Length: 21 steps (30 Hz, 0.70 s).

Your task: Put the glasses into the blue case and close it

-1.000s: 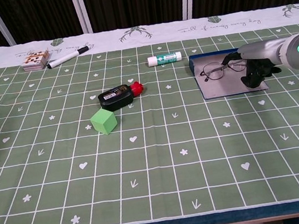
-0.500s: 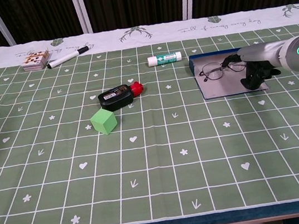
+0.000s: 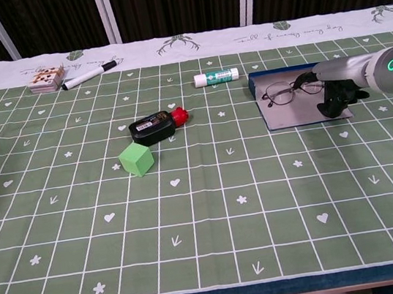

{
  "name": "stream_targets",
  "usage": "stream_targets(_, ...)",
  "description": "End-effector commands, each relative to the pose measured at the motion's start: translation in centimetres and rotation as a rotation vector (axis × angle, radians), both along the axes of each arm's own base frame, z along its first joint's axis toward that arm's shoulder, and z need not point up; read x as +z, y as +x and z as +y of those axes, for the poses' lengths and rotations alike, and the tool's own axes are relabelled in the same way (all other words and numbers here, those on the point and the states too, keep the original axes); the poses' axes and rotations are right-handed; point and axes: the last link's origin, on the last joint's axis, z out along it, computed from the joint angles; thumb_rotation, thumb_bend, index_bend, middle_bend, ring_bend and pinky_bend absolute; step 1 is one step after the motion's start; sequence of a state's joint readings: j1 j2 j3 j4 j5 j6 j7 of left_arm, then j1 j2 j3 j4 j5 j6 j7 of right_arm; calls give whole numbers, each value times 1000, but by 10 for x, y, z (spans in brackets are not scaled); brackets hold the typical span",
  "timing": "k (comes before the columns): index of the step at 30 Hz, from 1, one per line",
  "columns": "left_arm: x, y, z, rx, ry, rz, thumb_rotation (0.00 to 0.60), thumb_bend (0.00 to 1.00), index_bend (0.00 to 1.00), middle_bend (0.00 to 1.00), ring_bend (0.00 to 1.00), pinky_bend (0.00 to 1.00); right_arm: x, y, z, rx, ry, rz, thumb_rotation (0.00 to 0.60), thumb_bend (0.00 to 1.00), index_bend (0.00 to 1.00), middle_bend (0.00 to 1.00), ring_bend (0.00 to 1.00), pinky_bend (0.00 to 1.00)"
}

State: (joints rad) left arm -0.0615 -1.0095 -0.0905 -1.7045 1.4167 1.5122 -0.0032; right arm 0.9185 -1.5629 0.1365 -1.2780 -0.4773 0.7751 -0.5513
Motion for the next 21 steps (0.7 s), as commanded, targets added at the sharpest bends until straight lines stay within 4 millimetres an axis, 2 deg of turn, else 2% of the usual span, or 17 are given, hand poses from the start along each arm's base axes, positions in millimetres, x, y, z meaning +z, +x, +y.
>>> stream_targets(1,0,0,0,0,1,-1,600,320,180,0,0,0,0,1,-2,-3,-1,-4,600,696,83,861,831,860)
stream_targets(21,0,0,0,0,-2,0,600,320,180,0,0,0,-7,11,-12,-2,-11,-23,600,695,82,861,833,862)
